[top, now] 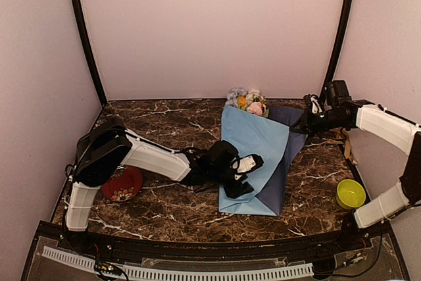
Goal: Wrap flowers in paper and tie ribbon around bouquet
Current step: Fold the two-thirds-folded wrapping paper at the center of the board.
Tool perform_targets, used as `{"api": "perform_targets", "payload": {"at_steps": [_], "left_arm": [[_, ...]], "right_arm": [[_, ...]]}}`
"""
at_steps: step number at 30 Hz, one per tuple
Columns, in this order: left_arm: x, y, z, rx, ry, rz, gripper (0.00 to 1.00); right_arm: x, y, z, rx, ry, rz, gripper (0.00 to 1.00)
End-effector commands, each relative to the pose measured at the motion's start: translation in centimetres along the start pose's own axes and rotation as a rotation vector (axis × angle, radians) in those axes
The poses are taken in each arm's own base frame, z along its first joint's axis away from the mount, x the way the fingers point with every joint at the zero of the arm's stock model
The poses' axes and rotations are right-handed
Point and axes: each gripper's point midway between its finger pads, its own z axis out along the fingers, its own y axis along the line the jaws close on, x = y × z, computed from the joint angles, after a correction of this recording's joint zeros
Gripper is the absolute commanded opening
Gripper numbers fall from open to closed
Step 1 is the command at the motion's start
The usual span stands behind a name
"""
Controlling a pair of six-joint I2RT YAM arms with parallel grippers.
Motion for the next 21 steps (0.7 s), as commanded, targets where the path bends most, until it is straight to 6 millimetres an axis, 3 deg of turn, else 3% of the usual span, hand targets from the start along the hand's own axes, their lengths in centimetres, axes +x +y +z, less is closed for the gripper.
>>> {"api": "perform_targets", "payload": {"at_steps": [1, 5, 8, 14, 18, 21], "left_arm": [[1.4, 0.3, 0.6, 0.034, 0.040, -0.061, 0.54], [1.5, 0.5, 0.7, 0.056, 0.040, -0.077, 0.54], [1.6, 0.6, 0.6, 0.070, 0.037, -0.091, 0.53], [1.4, 0.5, 0.3, 0.085, 0.018, -0.091, 0.53], [1.3, 0.5, -0.7, 0.085, -0.019, -0.087, 0.53], [1.1, 0.4, -1.5, 0.078, -0.057, -0.071, 0.54]], "right_arm": [[-0.8, 6.3, -1.5, -0.108, -0.043, -0.080, 0.00], [-0.9, 12.3, -0.6, -0.262, -0.033, -0.142, 0.00], [-1.5, 15.0, 1.2, -0.323, -0.030, -0.162, 0.00], [-0.8, 15.8, 8.4, -0.271, 0.062, -0.213, 0.00], [-0.8, 16.2, 11.3, -0.292, 0.089, -0.212, 0.00], [-0.7, 15.3, 13.1, -0.263, 0.117, -0.212, 0.00]]}}
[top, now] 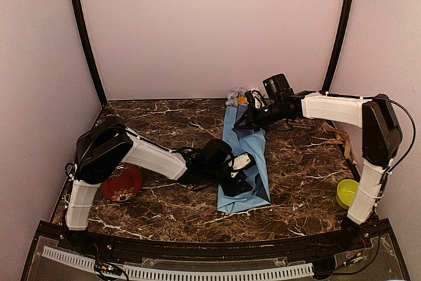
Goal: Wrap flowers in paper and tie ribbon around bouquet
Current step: Fold the two-thirds-folded wrapping paper at the center of the board.
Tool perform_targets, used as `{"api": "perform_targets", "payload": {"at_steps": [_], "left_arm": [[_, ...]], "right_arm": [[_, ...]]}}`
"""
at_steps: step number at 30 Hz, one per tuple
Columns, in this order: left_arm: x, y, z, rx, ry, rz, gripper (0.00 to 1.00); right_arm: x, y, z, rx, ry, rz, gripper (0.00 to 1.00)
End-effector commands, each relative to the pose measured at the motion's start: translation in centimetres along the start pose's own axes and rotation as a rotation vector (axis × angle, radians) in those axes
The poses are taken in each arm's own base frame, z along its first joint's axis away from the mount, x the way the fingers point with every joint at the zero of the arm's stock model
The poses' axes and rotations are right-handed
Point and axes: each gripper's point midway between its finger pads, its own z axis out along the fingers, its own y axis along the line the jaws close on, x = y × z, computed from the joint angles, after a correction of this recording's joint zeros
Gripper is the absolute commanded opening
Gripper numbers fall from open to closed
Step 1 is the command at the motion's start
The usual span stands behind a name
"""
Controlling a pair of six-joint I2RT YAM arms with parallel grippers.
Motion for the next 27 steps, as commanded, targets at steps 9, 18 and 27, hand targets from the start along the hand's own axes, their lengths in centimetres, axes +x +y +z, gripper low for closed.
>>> {"api": "perform_targets", "payload": {"at_steps": [9, 18, 27], "left_arm": [[-0.6, -0.1, -2.9, -0.026, -0.089, 0.026, 0.55], [-2.1, -0.9, -5.7, -0.061, -0.142, 0.129, 0.55], [-1.6, -1.5, -10.7, -0.125, -0.155, 0.148, 0.54]], "right_arm": [[-0.5, -2.7, 5.1, 0.008, 0.070, -0.075, 0.00], [1.4, -5.8, 8.1, 0.034, 0.154, -0.071, 0.00], [2.4, -7.3, 9.4, 0.057, 0.175, -0.050, 0.00]]}}
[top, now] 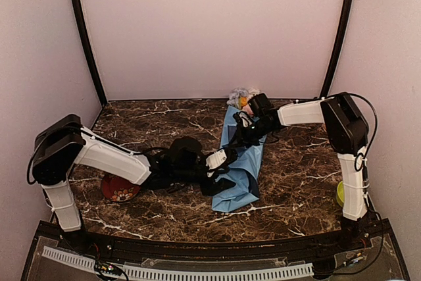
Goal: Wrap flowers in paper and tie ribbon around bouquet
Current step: Fold the two-thirds-folded wrapping paper at the center of the board.
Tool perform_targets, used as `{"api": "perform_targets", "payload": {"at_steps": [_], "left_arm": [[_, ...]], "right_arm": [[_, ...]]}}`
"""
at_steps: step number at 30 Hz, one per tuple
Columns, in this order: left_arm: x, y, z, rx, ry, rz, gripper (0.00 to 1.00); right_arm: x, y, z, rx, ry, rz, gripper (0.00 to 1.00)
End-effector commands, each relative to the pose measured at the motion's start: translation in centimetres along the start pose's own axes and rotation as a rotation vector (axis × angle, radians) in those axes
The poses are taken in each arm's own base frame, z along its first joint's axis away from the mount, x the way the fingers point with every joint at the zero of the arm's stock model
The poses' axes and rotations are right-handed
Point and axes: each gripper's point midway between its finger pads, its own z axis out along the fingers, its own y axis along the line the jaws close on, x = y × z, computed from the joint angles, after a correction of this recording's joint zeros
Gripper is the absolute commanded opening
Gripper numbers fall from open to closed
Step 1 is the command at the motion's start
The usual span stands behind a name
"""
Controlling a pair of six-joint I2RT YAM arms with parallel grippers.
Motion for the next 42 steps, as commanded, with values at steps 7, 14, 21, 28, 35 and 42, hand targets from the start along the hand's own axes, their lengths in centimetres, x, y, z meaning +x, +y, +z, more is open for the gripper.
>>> {"api": "perform_targets", "payload": {"at_steps": [7, 14, 21, 28, 35, 42], "left_arm": [[4.6, 0.4, 0.8, -0.039, 0.185, 0.026, 0.44], [7.4, -1.8, 1.3, 0.059, 0.238, 0.040, 0.44], [9.0, -2.7, 1.2, 0.094, 0.234, 0.028, 0.42], [8.2, -3.0, 0.4, 0.096, 0.186, 0.017, 0.45], [5.1, -3.8, -2.0, 0.111, 0.077, 0.007, 0.54], [2.9, -4.6, -4.4, 0.103, 0.036, 0.027, 0.55]], "right_arm": [[-1.4, 3.3, -0.2, -0.024, -0.035, -0.075, 0.00], [-3.5, 6.7, -1.9, -0.092, -0.123, -0.087, 0.00], [-6.4, 7.3, -1.4, -0.113, -0.224, -0.043, 0.00], [-7.4, 5.4, 1.2, -0.093, -0.263, 0.024, 0.00], [-5.6, 3.4, 4.7, -0.094, -0.202, 0.065, 0.00], [-5.0, 2.2, 6.7, -0.083, -0.161, 0.081, 0.00]]}}
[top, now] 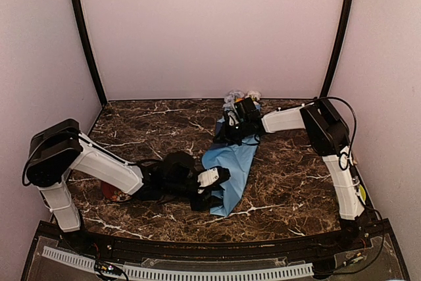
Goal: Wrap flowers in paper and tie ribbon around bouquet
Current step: Fold the two-thirds-folded wrapping paper at the center of the board, then press the fold line on the 2/3-folded wrapping paper.
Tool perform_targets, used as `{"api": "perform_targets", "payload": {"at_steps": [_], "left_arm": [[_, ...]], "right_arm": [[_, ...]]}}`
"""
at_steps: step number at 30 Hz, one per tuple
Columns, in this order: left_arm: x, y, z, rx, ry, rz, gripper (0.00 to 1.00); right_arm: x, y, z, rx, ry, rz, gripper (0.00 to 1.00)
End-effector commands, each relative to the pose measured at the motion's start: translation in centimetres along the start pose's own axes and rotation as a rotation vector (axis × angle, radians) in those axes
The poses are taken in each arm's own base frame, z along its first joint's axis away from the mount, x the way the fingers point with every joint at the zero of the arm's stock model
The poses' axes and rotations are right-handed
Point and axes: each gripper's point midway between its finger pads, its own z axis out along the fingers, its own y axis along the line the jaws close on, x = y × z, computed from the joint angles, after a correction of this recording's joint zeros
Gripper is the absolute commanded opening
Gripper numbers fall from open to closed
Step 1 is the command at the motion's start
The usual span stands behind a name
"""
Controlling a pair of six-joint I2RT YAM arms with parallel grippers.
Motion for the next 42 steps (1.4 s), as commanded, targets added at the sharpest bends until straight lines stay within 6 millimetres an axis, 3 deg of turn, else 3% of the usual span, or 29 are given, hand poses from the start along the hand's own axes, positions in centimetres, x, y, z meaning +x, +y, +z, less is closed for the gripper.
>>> {"api": "perform_targets", "payload": {"at_steps": [1, 7, 10, 13, 15, 16, 20, 21, 24, 26, 29, 31, 36, 42], "left_arm": [[-2.5, -1.5, -3.0, 0.028, -0.055, 0.009, 0.55], [-6.2, -1.9, -8.8, -0.007, -0.160, 0.018, 0.57], [-7.5, -0.9, -10.0, -0.067, -0.193, 0.017, 0.65], [-7.1, 0.5, -8.1, -0.114, -0.119, 0.004, 0.65], [-6.9, 3.1, -6.5, -0.228, -0.047, -0.061, 0.64], [-7.7, 3.7, -6.2, -0.245, -0.055, -0.086, 0.64], [-12.1, 2.5, -4.5, -0.130, -0.170, -0.074, 0.64], [-12.3, 3.1, -3.7, -0.145, -0.155, -0.071, 0.62], [-9.7, 4.7, -0.7, -0.207, 0.000, -0.040, 0.54], [-6.1, 4.7, 0.8, -0.200, 0.120, -0.024, 0.45], [-1.2, 3.7, 1.3, -0.167, 0.235, -0.030, 0.41], [1.1, 2.8, 0.8, -0.138, 0.276, -0.043, 0.41], [5.2, 0.8, 0.1, -0.073, 0.325, -0.086, 0.40], [6.3, -0.9, 0.1, 0.002, 0.330, -0.114, 0.41]], "right_arm": [[-0.4, 0.7, 0.9, -0.016, -0.014, -0.016, 0.00], [-1.0, 1.4, 0.1, -0.011, -0.034, -0.032, 0.00], [-1.3, 1.7, -0.2, -0.008, -0.047, -0.028, 0.00], [-1.6, 2.0, -0.4, -0.006, -0.059, -0.022, 0.00], [-1.9, 2.1, -0.8, 0.008, -0.072, -0.020, 0.00], [-2.0, 2.1, -1.0, 0.020, -0.081, -0.019, 0.00], [-2.5, 2.2, -1.3, 0.022, -0.106, -0.020, 0.00], [-2.5, 2.3, -1.2, 0.015, -0.104, -0.020, 0.00], [-2.3, 2.5, -0.9, 0.007, -0.090, -0.021, 0.00], [-2.1, 2.7, -0.8, 0.001, -0.083, -0.030, 0.00], [-1.8, 2.7, -0.8, 0.001, -0.070, -0.036, 0.00], [-1.7, 2.7, -0.8, 0.000, -0.066, -0.046, 0.00], [-1.9, 3.1, -1.0, -0.005, -0.062, -0.066, 0.00], [-3.1, 3.6, -1.5, 0.013, -0.078, -0.089, 0.00]]}}
